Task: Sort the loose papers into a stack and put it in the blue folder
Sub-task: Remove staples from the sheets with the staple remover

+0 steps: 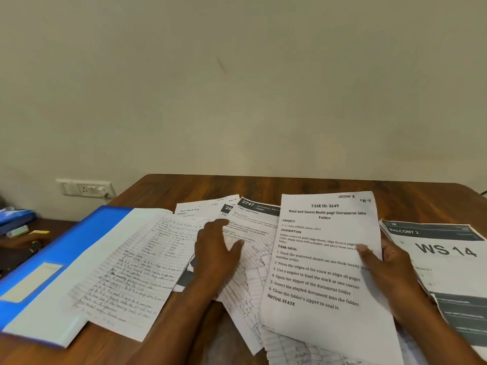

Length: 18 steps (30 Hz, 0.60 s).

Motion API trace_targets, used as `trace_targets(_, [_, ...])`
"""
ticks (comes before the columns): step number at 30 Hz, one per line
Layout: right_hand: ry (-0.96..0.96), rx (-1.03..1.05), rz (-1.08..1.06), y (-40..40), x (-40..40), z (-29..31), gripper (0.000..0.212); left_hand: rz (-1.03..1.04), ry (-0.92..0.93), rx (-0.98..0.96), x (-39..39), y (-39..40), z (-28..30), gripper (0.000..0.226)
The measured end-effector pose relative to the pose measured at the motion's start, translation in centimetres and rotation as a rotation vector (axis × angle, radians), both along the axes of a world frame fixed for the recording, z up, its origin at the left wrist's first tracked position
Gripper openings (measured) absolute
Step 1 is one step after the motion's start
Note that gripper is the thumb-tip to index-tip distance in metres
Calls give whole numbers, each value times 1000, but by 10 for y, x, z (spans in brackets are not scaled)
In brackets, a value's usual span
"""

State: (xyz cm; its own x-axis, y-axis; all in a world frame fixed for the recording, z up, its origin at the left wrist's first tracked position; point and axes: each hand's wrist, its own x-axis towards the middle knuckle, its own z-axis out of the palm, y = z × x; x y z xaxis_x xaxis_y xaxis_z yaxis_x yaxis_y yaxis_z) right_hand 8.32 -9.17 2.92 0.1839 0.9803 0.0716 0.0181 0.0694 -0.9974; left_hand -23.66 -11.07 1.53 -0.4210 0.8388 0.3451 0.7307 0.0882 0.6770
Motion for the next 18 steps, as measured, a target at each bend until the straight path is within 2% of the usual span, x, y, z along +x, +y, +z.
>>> trace_targets(3, [-88, -2, -12, 0, 1, 0, 19, 42, 113, -218, -3, 3, -1, 88])
trace_targets(5, [-117, -8, -24, -1, 1, 1, 17, 67, 155, -255, -3, 5, -1, 95])
trace_targets(13, [-186, -7, -44, 3, 1, -3, 14, 120, 157, -292, -13, 8, 3, 108])
trace_targets(18, [-284, -3, -49, 9, 6, -10, 20, 164, 166, -314, -13, 5, 6, 99])
